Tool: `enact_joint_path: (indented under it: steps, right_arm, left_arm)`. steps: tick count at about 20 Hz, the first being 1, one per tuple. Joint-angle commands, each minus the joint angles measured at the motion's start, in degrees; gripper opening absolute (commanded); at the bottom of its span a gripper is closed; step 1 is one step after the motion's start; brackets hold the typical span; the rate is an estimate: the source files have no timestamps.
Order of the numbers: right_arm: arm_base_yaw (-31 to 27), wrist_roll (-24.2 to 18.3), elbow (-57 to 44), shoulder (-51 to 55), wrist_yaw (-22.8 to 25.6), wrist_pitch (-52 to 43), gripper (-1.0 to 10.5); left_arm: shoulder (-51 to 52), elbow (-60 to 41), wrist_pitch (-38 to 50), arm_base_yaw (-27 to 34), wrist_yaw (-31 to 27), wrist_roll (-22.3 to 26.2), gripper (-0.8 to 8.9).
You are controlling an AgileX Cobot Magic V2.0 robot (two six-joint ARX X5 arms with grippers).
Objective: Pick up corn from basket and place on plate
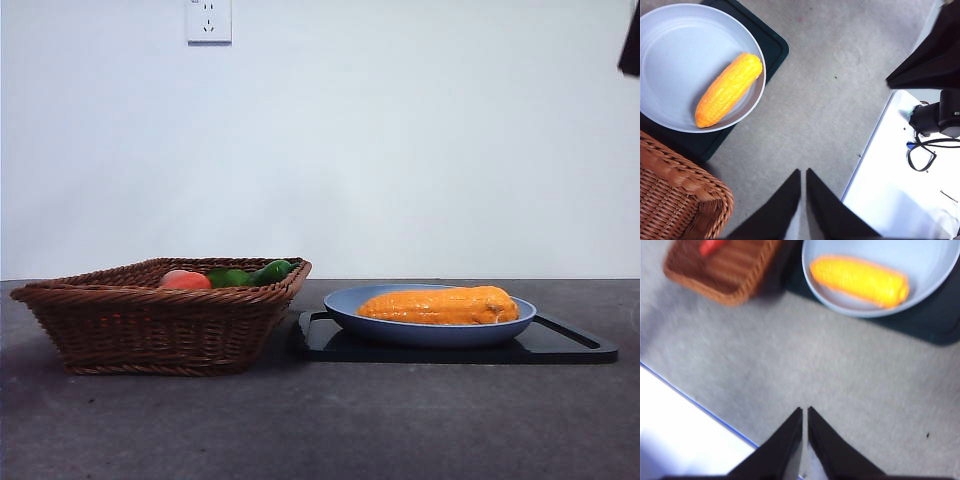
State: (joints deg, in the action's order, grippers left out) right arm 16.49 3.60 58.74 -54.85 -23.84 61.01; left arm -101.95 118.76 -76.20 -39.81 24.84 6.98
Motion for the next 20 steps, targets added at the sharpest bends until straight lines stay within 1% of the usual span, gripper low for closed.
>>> enact_joint_path:
  steps: [1,6,17,18,19,20]
  right_arm:
    - [0.3,-0.9,-0.8,-0.4,-0.1,-1.3,0.0]
    - [0.2,-0.7,-0.8,-0.4,-0.1,-1.4,0.0]
    - [0.2,-0.7,-0.8,-0.4,-0.1,-1.5,0.0]
    - [0.2,-0.7,-0.8,-0.4,-0.1,-1.5,0.0]
    - [0.2,-0.7,-0.8,-0.4,-0.1,-1.5,0.0]
    - [0.2,-0.7,-0.8,-0.4,-0.1,-1.5,0.0]
  left_arm:
    - [-1.0,1.7,0.4,-0.3,0.2,1.1,0.07]
    - [-1.0,1.7,4.0,-0.3,0.2,1.1,0.08]
    - [-1.0,1.7,24.8,0.3,0.2,1.1,0.08]
    - [-0.5,1.7,25.6,0.5,0.0,2.4,0.08]
    - [0.3,1.7,26.8,1.5,-1.7,3.9,0.08]
    - [1.1,1.7,27.6,2.3,-3.6,3.8,0.08]
